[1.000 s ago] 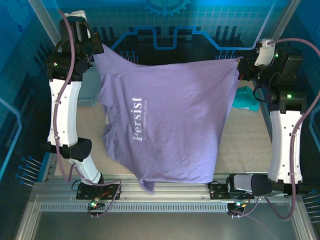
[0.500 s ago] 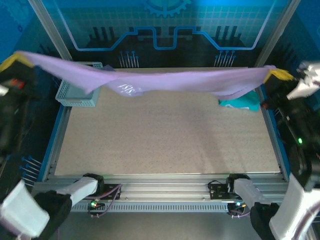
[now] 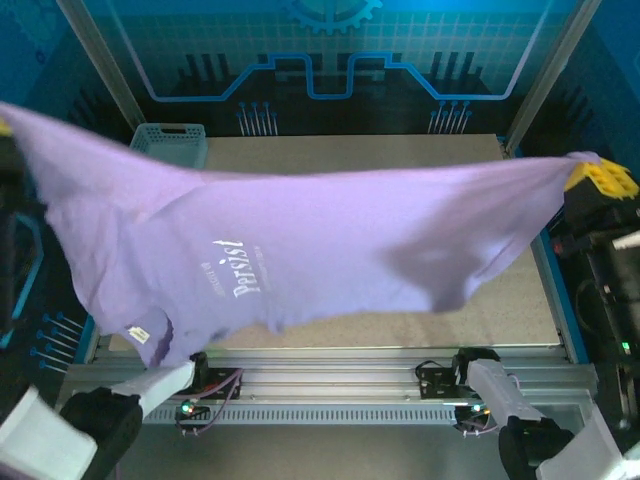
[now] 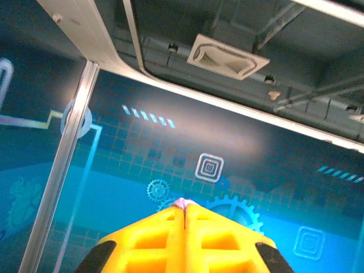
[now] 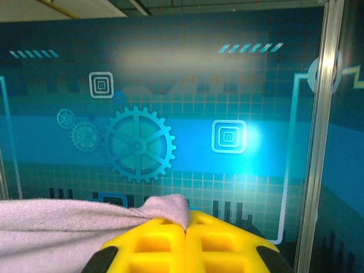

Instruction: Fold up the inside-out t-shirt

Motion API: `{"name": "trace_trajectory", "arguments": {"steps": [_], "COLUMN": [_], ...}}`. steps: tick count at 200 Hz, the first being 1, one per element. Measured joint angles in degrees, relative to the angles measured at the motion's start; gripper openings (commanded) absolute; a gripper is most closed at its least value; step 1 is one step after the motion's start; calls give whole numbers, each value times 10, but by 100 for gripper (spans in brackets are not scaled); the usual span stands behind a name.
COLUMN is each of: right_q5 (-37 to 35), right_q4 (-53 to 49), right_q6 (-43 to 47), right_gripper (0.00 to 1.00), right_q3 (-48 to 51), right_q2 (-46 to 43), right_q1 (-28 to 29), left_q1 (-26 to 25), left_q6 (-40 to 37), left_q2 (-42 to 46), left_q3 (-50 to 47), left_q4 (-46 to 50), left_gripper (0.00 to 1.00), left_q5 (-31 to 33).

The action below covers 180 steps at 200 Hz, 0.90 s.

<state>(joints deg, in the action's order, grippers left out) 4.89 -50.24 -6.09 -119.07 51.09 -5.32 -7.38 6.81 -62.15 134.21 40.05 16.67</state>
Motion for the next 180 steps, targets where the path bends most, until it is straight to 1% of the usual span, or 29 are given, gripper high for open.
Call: {"name": "trace_trajectory", "arguments": {"steps": [27, 48, 64, 78, 97, 107, 113, 120, 128, 142, 146, 152, 167, 180], "right_q5": [1, 1, -5, -15, -31, -38, -45, -50, -54, -67, -71, -76, -90, -99], "right_q4": [66, 125, 172, 205, 253, 264, 270, 273, 272, 256, 244, 228, 174, 122], "right_q6": [2, 2, 1, 2, 2, 2, 1, 1, -2, -9, -9, -12, -15, -18], "right_gripper": [0, 0, 0, 0, 0, 3, 5, 8, 13, 20, 22, 27, 30, 33], "right_q3": [91, 165, 207, 221, 216, 188, 158, 117, 52, -76, -117, -176, -296, -347], "right_q2": [45, 110, 181, 250, 355, 421, 470, 529, 605, 737, 773, 824, 924, 967], "right_q1": [0, 1, 13, 28, 48, 58, 64, 70, 76, 83, 85, 87, 88, 88], "left_q1": [0, 3, 11, 20, 33, 39, 43, 46, 50, 54, 55, 56, 57, 57], "left_q6": [-30, -45, -50, -50, -46, -39, -35, -30, -25, -14, -7, -2, 12, 24], "left_q2": [-90, -178, -263, -340, -456, -524, -567, -623, -692, -810, -834, -865, -886, -866], "left_q3": [-56, -110, -142, -147, -125, -88, -57, -9, 61, 197, 225, 254, 250, 189], "left_q4": [-55, -106, -138, -156, -170, -169, -167, -164, -157, -136, -129, -120, -95, -96], "left_gripper": [0, 0, 0, 0, 7, 11, 17, 20, 26, 42, 45, 50, 57, 61], "left_q5": [16, 26, 26, 25, 21, 17, 13, 7, -2, -21, -27, -37, -59, -76]}}
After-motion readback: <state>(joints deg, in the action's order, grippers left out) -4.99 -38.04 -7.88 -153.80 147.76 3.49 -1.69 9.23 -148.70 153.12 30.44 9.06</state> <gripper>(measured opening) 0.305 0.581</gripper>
